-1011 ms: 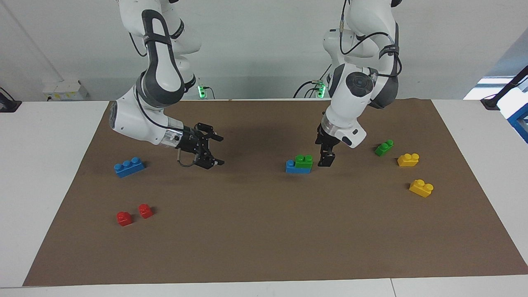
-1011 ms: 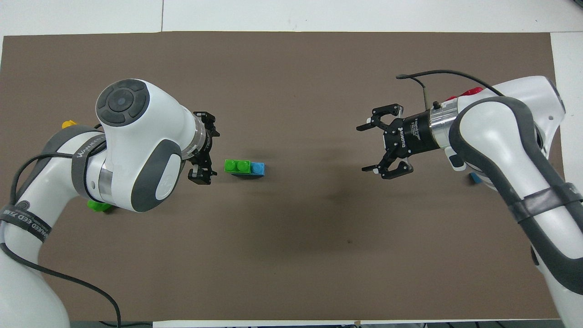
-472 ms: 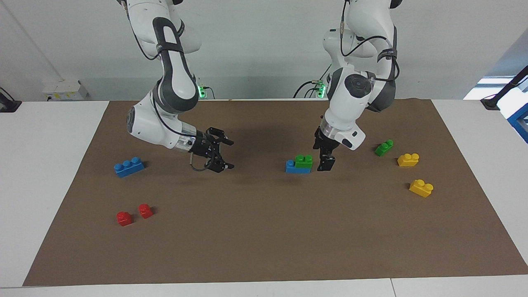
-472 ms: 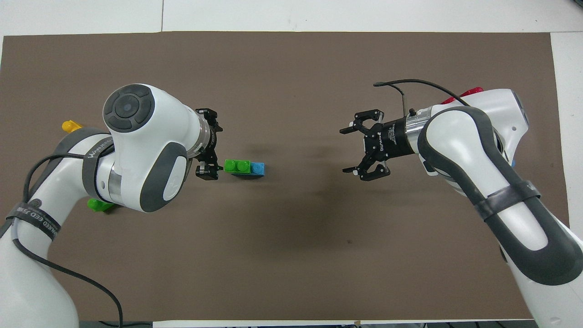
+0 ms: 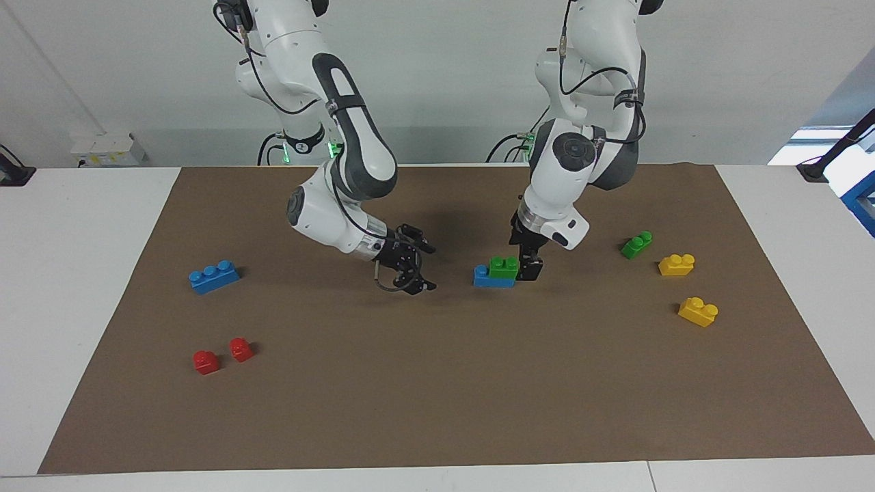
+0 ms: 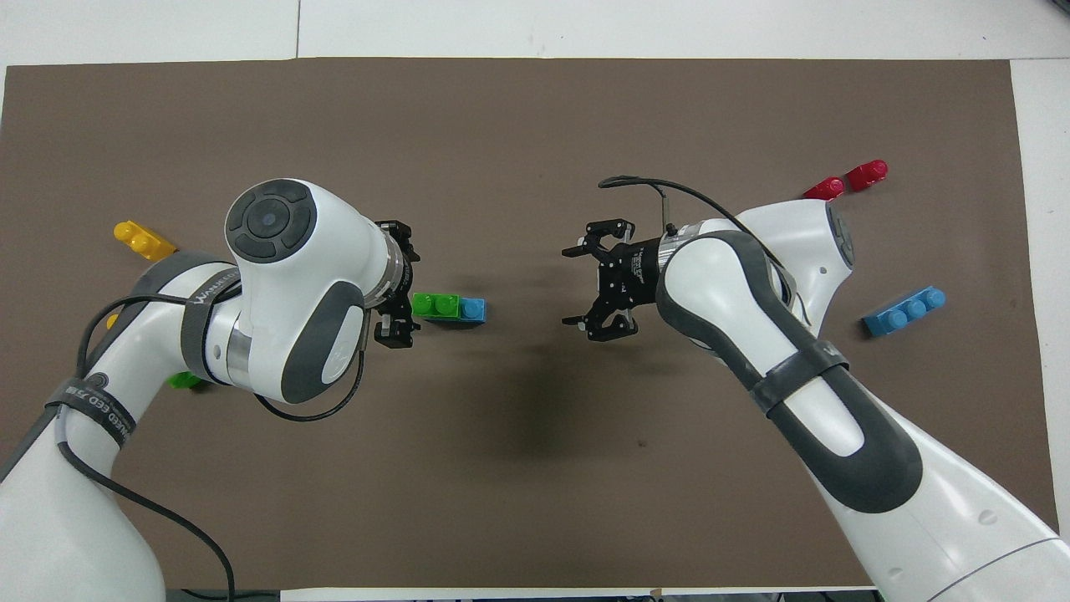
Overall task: Remove green block with left arm and hold with right
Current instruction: 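Close the left gripper on the green block while the right gripper grasps blue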
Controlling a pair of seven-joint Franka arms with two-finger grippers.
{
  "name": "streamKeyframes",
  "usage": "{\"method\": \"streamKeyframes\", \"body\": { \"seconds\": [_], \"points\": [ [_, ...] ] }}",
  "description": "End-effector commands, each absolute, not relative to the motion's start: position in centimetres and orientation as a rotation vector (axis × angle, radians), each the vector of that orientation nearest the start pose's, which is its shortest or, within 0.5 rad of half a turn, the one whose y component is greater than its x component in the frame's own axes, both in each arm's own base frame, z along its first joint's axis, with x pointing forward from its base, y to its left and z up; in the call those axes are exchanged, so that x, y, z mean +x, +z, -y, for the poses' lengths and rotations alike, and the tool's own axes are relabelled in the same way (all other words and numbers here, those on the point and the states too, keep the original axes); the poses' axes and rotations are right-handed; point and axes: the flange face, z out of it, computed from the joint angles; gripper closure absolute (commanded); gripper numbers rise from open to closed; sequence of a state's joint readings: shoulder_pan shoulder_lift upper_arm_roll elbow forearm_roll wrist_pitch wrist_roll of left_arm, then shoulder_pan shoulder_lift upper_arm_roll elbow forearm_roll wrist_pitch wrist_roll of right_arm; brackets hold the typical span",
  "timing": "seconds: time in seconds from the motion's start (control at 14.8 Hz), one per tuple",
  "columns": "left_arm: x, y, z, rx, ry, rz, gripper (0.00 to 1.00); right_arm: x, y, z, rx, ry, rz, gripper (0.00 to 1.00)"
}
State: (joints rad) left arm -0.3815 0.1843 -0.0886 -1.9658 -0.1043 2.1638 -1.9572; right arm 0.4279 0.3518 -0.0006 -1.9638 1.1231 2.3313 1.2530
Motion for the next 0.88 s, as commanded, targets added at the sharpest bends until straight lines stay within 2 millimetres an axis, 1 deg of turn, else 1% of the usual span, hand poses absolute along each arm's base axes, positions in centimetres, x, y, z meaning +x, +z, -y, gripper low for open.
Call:
{"method": "streamKeyframes", "body": {
  "seconds": [0.0,0.07,0.13,0.34,0.47,0.61,0.74,0.81],
  "points": [
    [51.4,38.3,27.3,-2.260,0.143,2.251,0.00,55.4,29.5,-28.4,-1.657,0.749,-1.846,0.00],
    [51.0,38.2,27.2,-2.254,0.145,2.245,0.00,55.1,29.2,-28.9,-1.654,0.752,-1.849,0.00],
    [50.5,37.9,27.9,-2.257,0.149,2.235,0.00,55.0,28.8,-29.2,-1.661,0.744,-1.849,0.00],
    [50.3,38.0,28.0,-2.244,0.147,2.253,0.00,54.1,27.5,-30.8,-1.677,0.713,-1.861,0.00],
    [50.3,38.0,28.1,-2.228,0.143,2.273,0.00,53.5,27.2,-31.9,-1.656,0.708,-1.861,0.00],
    [50.0,37.8,28.4,-2.233,0.142,2.273,0.00,53.4,27.3,-32.5,-1.650,0.705,-1.859,0.00],
    [49.8,37.4,28.6,-2.243,0.129,2.296,0.00,52.8,27.2,-33.5,-1.662,0.698,-1.852,0.00],
    [49.8,37.2,28.5,-2.245,0.123,2.308,0.00,52.9,27.2,-33.4,-1.648,0.676,-1.860,0.00]
  ]
}}
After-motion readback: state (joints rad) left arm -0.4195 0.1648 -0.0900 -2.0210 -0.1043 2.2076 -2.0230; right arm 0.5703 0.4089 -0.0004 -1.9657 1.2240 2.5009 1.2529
